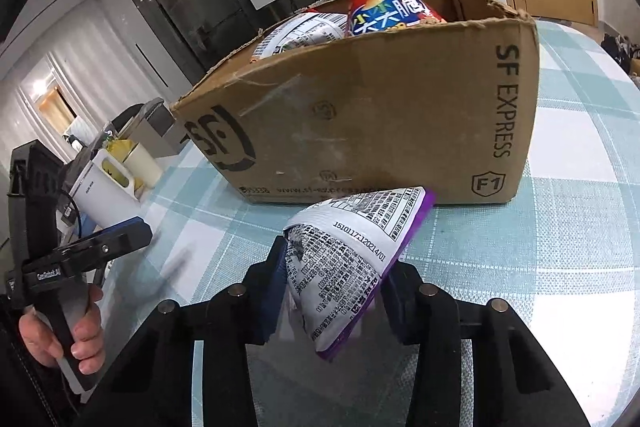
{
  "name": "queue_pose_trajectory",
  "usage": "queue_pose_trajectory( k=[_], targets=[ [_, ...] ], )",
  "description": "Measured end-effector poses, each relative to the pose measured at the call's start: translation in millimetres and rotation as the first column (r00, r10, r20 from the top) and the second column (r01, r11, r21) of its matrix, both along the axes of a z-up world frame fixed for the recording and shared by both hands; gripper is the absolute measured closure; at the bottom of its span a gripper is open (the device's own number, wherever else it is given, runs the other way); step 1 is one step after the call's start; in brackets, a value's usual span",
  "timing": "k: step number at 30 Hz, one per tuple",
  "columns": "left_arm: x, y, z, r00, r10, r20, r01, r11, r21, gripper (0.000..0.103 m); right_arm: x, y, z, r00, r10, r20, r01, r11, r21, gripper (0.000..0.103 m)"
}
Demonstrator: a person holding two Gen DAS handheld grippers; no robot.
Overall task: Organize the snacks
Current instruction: 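Grasp the white-purple snack bag with the right tool while the left grasps the red pack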
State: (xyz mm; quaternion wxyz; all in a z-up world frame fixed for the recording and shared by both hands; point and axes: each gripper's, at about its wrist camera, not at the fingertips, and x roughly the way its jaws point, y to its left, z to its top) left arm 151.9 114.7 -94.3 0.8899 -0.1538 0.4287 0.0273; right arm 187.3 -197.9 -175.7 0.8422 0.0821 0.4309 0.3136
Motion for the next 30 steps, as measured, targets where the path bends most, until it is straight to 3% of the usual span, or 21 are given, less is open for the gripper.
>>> queue_pose_trajectory(
  k=[13, 30],
  targets=[
    [21, 8, 4, 1.0, -0.011, -0.001, 0.011, 0.998, 0.054, 0.001, -15, -12, 9, 1.0, -0.007, 0.018, 0.007, 1.0, 0.008, 0.061],
    [92, 31, -5, 1.0, -0.012, -0.022, 0.015, 0.993, 0.117, 0.001, -34, -29, 21, 0.999, -0.037, 0.023, 0.037, 0.999, 0.0, 0.061]
  ],
)
